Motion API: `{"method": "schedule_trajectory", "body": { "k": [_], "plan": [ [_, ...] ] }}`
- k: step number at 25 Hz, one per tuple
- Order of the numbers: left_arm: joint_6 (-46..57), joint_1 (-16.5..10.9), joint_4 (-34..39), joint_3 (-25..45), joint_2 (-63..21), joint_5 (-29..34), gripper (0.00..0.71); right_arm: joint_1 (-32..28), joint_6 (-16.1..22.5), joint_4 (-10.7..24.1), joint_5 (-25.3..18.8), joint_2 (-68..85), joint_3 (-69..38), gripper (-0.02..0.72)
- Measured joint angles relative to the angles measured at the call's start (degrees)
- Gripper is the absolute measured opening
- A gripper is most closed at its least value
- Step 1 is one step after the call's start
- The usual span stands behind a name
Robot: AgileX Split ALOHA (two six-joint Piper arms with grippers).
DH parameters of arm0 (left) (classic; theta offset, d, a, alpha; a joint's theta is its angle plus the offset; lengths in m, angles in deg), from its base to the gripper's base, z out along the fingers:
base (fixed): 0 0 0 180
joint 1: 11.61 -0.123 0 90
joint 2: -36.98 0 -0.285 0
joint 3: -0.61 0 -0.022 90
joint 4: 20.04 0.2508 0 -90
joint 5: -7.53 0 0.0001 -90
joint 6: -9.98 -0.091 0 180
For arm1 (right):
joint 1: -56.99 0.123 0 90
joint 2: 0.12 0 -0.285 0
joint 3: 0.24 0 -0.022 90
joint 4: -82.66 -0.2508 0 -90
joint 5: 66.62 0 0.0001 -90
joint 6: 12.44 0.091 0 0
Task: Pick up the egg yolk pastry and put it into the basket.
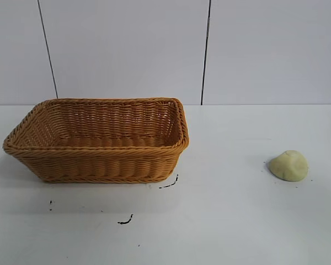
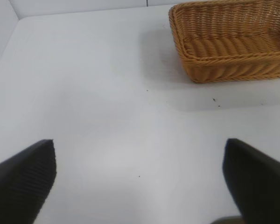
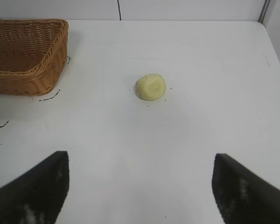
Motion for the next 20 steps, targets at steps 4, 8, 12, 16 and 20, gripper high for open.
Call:
{"method": "schedule_trajectory", "body": {
  "k": [4, 8, 12, 16, 20],
  "plan": [
    [0.00, 0.00, 0.00, 0.00, 0.00, 0.00, 0.697, 0.00, 0.00, 0.00, 0.00, 0.00, 0.00, 0.603],
    [0.00, 0.00, 0.00, 0.00, 0.00, 0.00, 0.697, 0.00, 0.00, 0.00, 0.00, 0.00, 0.00, 0.603],
    [0.00, 0.00, 0.00, 0.00, 0.00, 0.00, 0.697, 0.00, 0.06, 0.00, 0.00, 0.00, 0.00, 0.614],
    [0.00, 0.00, 0.00, 0.00, 0.00, 0.00, 0.697, 0.00, 2.24, 0.00, -0.07, -2.73, 1.73, 0.678],
    [0.00, 0.00, 0.00, 0.00, 0.00, 0.00, 0.697, 0.00, 3.34, 0.00, -0.07, -12.58, 6.65, 0.689]
  ]
}}
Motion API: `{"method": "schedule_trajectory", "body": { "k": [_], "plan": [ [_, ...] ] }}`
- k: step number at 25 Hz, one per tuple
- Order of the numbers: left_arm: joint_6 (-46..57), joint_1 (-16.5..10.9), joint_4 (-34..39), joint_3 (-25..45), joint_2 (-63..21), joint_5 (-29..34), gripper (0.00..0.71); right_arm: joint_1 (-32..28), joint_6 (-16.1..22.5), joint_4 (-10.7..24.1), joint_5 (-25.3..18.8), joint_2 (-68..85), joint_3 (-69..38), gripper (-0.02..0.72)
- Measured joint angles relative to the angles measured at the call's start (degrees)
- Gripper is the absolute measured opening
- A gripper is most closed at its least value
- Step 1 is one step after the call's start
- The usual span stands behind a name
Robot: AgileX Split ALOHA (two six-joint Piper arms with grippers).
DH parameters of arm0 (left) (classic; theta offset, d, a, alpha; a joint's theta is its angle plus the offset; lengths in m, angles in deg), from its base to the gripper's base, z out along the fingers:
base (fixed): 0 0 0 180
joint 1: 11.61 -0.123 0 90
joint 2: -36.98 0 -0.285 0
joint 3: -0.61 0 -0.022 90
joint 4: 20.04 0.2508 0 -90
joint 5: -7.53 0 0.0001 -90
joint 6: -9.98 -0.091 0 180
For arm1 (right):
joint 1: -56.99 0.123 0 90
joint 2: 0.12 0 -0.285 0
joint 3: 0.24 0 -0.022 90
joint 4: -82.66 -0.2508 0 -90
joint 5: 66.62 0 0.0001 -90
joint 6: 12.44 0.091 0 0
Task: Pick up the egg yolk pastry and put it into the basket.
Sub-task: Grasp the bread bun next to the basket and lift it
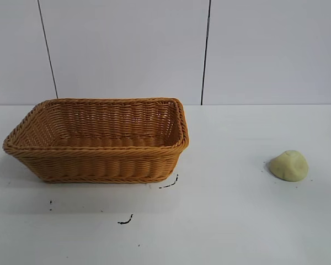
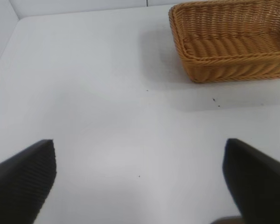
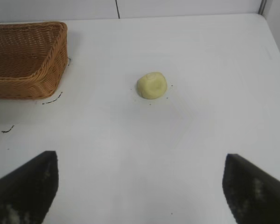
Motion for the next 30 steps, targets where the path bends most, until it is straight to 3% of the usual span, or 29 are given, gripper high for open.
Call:
{"method": "schedule_trajectory", "body": {
  "k": [21, 30],
  "plan": [
    [0.00, 0.00, 0.00, 0.00, 0.00, 0.00, 0.697, 0.00, -2.25, 0.00, -0.54, -75.24, 43.82, 0.695],
    [0.00, 0.00, 0.00, 0.00, 0.00, 0.00, 0.697, 0.00, -3.33, 0.00, -0.80, -93.77, 53.18, 0.695]
  ]
}}
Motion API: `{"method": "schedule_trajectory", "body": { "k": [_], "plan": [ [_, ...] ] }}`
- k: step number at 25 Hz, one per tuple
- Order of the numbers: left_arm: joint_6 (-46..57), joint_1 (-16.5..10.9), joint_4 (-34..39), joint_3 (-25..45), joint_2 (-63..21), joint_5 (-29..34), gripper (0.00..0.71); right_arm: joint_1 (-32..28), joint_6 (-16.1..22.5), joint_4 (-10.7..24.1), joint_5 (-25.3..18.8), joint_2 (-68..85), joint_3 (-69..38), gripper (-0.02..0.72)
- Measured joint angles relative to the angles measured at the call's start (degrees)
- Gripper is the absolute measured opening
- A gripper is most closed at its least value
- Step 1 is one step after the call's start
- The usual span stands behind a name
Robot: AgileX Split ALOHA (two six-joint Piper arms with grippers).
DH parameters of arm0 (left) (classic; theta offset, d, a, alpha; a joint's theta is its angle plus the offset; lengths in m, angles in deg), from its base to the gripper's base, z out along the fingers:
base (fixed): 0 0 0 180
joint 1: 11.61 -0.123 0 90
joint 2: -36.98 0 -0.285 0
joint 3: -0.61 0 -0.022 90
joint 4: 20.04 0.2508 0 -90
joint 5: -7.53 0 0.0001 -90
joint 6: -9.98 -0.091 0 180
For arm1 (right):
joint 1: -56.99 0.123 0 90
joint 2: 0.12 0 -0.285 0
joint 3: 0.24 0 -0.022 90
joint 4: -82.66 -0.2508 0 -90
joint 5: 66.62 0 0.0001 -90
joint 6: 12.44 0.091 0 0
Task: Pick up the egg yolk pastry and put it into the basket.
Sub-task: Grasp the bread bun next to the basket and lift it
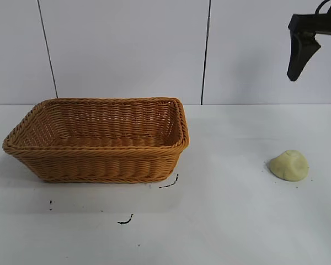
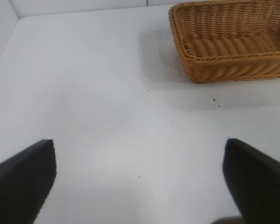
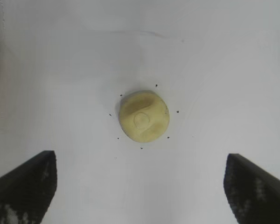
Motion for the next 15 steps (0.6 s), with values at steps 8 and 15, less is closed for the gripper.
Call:
{"method": "schedule_trajectory", "body": {
  "k": [8, 15],
  "plan": [
    [0.00, 0.00, 0.00, 0.00, 0.00, 0.00, 0.697, 2.91, -1.63, -0.01, -0.01, -3.31, 0.14, 0.695],
    [0.00, 0.00, 0.00, 0.00, 0.00, 0.00, 0.697, 3.37, -1.64, 0.81, 0.82, -8.34, 0.18, 0.696]
  ]
}}
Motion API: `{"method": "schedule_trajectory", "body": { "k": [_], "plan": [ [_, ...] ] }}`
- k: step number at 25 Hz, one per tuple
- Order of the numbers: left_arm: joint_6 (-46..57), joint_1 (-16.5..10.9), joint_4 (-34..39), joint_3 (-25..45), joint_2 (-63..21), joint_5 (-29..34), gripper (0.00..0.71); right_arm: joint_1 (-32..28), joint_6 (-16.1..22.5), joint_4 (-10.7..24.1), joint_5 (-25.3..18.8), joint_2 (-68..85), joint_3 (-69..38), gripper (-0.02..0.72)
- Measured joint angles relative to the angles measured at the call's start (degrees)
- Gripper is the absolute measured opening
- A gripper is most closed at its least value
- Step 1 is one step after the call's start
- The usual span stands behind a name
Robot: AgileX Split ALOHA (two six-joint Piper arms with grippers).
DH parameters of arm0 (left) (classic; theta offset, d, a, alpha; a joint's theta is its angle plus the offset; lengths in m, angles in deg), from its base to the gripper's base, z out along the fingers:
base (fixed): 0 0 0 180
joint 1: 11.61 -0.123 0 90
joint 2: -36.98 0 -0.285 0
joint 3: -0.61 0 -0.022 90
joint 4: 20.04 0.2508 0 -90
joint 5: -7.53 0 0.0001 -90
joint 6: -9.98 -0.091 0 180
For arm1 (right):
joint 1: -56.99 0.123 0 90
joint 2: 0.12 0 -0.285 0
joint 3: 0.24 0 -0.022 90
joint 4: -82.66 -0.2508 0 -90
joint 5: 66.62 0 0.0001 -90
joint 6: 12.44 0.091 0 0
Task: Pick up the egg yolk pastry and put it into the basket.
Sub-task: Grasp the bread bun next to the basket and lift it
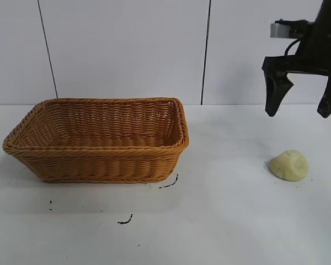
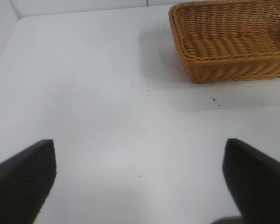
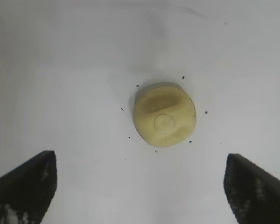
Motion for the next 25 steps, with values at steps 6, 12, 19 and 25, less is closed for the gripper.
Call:
{"method": "schedule_trajectory", "body": {
  "k": [6, 12, 19, 25],
  "plan": [
    [0.00, 0.00, 0.00, 0.00, 0.00, 0.00, 0.697, 0.00, 1.44, 2.16, 2.12, -5.15, 0.00, 0.696],
    [0.00, 0.00, 0.00, 0.00, 0.00, 0.00, 0.697, 0.00, 2.17, 2.27, 5.34, -9.73, 0.00, 0.696],
    [0.00, 0.00, 0.00, 0.00, 0.00, 0.00, 0.697, 0.00, 3.37, 2.38, 6.39, -13.79, 0.00, 0.696],
    [0.00, 0.00, 0.00, 0.00, 0.00, 0.00, 0.697, 0.00, 3.41, 2.38, 7.58, -13.96, 0.00, 0.639]
  ]
}}
